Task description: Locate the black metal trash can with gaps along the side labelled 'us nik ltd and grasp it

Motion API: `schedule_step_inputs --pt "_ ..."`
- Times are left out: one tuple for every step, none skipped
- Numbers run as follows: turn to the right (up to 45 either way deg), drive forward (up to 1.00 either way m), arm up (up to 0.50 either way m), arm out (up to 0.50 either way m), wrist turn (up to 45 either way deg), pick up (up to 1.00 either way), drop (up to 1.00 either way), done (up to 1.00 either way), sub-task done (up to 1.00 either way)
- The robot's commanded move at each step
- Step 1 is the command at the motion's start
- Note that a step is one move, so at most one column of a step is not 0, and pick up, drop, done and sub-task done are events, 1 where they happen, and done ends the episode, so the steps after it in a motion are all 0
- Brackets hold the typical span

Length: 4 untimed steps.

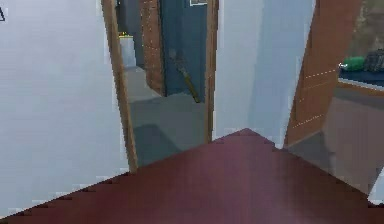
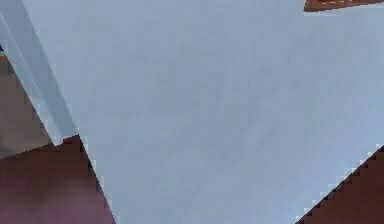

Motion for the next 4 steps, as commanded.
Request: schedule_step_inputs --pt "0.0 1.00 0.00 0.00 0.0 0.00 0.00 0.00 0.00" --pt "0.0 0.75 0.00 0.00 0.0 0.00 0.00 0.00 0.00" --pt "-33.0 0.00 0.00 0.00 0.0 0.00 0.00 0.00 0.00" --pt "-3.0 0.00 0.00 0.00 0.0 0.00 0.00 0.00 0.00"
